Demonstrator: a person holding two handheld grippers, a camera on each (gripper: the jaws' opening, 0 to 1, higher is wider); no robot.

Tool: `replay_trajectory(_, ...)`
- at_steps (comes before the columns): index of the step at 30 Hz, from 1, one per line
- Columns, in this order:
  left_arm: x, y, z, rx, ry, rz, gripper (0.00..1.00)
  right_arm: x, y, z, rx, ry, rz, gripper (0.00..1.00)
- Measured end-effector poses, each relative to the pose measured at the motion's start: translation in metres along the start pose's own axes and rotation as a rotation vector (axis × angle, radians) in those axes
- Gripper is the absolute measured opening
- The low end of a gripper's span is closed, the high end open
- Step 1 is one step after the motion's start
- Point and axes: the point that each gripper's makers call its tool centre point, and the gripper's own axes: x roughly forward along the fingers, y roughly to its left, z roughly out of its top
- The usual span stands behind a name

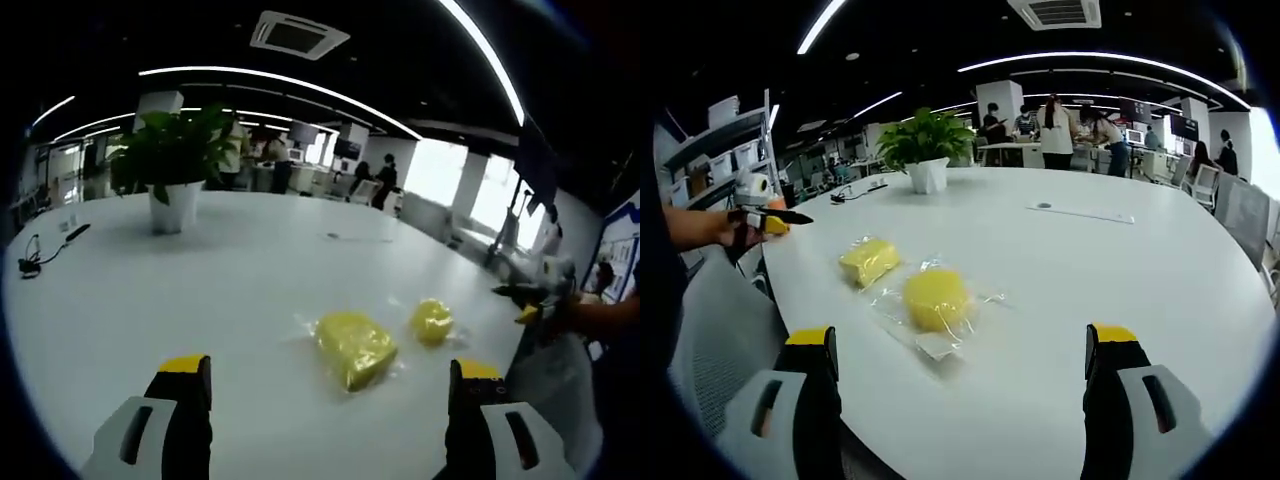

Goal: Compare the silicone blocks by pressing each to a similar depth, holding the contact briefly, and releasing to observe deformation and rebound differences across the visible hardness samples.

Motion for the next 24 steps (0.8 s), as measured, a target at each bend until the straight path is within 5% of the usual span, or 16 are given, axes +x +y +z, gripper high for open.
replay_trajectory(7, 0.009, -0.02, 0.017, -0.036, -0.006, -0.044, 0.94, -0.002, 0.0, 0.0, 0.004, -0.005, -0.001, 0.96)
replay_trajectory(24, 0.069, -0.066, 0.061, -0.154, 0.006, -0.169, 1.0, -0.002, 0.003, -0.001, 0.015, -0.012, -0.003, 0.96)
